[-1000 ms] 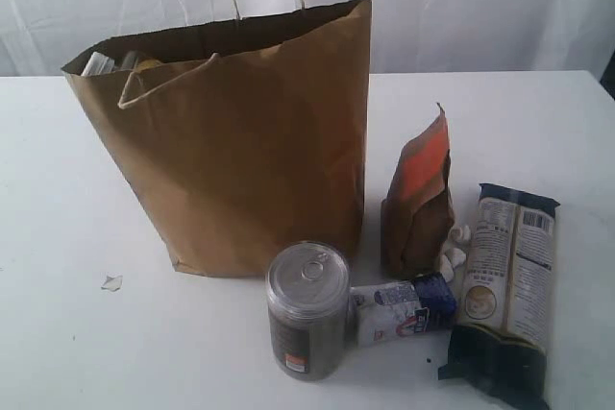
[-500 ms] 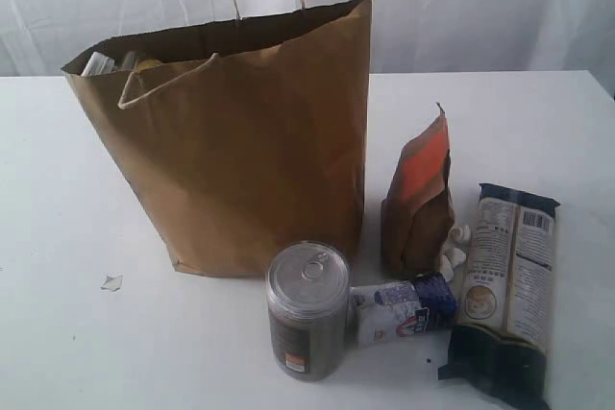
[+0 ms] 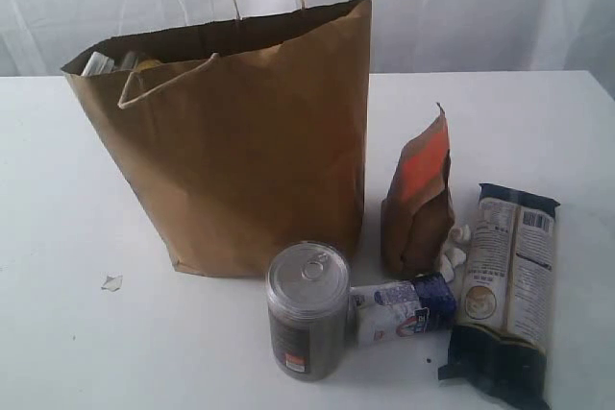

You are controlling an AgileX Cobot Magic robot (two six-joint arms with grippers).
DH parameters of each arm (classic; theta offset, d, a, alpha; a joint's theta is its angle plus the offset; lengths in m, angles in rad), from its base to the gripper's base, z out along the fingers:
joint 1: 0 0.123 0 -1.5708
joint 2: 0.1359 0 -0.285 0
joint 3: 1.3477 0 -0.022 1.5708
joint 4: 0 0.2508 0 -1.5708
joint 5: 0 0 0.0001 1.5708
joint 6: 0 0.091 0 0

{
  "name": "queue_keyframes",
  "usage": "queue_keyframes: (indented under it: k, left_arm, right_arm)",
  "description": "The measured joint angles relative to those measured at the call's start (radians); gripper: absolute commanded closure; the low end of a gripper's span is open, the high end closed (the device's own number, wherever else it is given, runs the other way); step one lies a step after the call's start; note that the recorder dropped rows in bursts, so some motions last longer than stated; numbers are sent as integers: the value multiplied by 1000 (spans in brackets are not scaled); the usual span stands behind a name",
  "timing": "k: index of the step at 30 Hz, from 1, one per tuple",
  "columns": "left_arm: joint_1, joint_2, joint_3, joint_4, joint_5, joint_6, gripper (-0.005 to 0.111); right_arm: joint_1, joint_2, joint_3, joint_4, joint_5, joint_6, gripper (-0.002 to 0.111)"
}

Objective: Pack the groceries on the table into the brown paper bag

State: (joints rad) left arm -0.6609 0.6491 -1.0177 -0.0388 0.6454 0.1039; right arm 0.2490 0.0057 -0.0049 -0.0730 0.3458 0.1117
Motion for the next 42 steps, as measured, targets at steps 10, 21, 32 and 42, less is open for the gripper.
queue_keyframes:
  k: [10, 21, 32, 42]
  left_arm:
    - [0, -227, 435, 28, -240, -283, 107]
    - [0, -246, 481, 22, -259, -324, 107]
    - [0, -271, 645, 28, -421, -256, 107]
    - [0, -464, 969, 28, -656, -242, 107]
  right_arm:
    - [0, 0, 0, 0, 0, 0, 108]
    - [0, 0, 0, 0, 0, 0, 108]
    - [0, 0, 0, -2, 0, 20, 108]
    - [0, 0, 0, -2, 0, 27, 108]
